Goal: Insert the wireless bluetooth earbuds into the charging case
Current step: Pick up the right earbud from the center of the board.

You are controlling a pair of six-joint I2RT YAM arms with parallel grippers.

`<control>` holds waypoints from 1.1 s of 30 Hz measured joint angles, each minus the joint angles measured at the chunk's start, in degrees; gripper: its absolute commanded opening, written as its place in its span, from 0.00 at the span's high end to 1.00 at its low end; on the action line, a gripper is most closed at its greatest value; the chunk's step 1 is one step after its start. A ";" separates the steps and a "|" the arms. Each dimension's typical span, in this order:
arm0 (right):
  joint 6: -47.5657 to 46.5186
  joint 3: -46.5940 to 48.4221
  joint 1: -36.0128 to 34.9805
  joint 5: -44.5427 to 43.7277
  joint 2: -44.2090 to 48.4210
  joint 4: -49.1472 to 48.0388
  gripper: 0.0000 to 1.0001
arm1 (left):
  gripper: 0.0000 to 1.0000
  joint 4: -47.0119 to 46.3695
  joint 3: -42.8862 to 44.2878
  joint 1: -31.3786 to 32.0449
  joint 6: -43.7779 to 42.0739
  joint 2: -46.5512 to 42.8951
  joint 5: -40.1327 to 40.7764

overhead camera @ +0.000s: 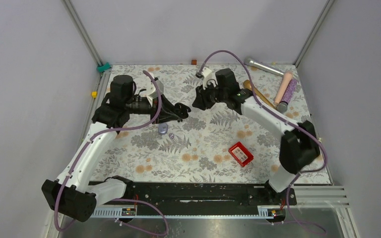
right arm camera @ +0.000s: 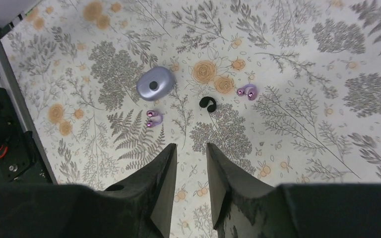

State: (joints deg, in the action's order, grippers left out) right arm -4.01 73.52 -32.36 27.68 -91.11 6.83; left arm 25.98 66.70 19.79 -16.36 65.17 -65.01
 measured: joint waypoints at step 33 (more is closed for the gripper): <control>14.14 36.79 -6.01 2.19 -43.25 17.75 0.75 | 1.00 -6.69 -1.62 -5.29 5.92 -3.13 -0.59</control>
State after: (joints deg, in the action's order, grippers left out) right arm 10.13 110.30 -38.37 29.87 -134.37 24.58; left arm 19.29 65.08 14.50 -10.44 62.04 -65.60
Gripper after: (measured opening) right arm 0.251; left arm 0.304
